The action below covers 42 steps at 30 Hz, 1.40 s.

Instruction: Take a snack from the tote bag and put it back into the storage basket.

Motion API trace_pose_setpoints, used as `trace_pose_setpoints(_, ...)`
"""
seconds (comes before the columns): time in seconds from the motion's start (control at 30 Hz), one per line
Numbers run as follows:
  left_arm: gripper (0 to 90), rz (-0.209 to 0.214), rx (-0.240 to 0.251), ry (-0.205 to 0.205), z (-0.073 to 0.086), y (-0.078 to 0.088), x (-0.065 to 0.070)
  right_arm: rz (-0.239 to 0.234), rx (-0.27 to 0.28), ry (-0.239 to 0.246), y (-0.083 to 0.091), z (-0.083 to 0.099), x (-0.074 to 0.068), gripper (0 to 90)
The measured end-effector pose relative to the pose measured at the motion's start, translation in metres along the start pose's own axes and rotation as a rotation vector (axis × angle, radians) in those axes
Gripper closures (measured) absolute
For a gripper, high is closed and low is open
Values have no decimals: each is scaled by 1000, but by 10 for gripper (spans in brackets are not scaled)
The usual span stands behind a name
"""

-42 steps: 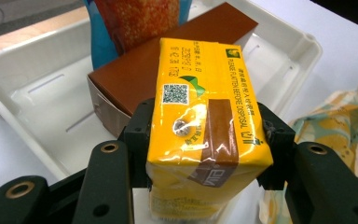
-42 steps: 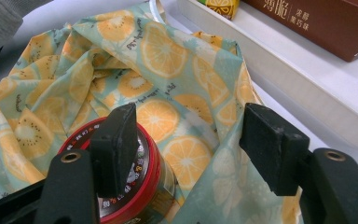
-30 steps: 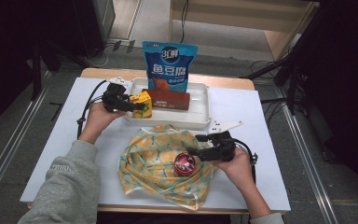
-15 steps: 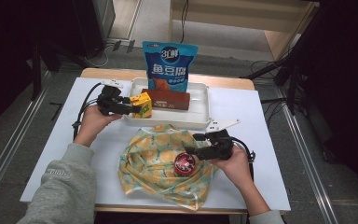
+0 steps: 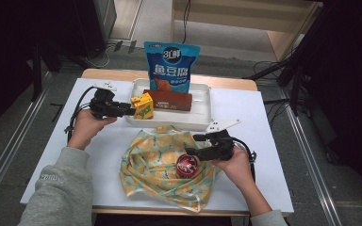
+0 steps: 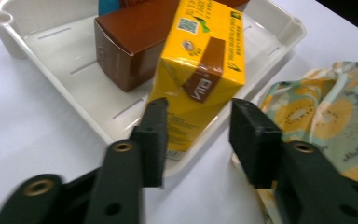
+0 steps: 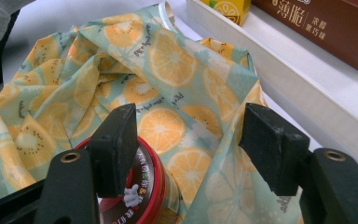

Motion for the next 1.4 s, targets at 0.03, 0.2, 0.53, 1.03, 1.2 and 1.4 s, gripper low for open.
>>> trace_pose_setpoints(0.03,680,4,0,6,0,1,1,1,1,2,0,0,0,372)
trace_pose_setpoints(0.2,819,37,3,23,0,0,3,-1,1,4,-1,-1,-1,372)
trace_pose_setpoints(0.53,893,46,-6,21,-2,-6,13,-12,2,9,-3,-2,-2,372)
trace_pose_setpoints(1.03,891,54,-24,-9,-2,-14,25,-14,4,7,-3,-3,-2,372)
trace_pose_setpoints(1.2,891,50,-31,-10,-3,-22,26,-10,2,7,-2,-1,-2,372)
trace_pose_setpoints(1.4,890,50,-37,-5,-3,-25,24,-10,17,-2,2,0,-2,372)
Point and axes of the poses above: each handheld gripper's, and its own axes: y roughly backward along the jaws, z roughly out of its underside, x roughly to its right, the point moved 5 cm from there along -y, roughly forward along the jaws, and after that the axes turned 5 degrees about -z, right-handed, at the moved point
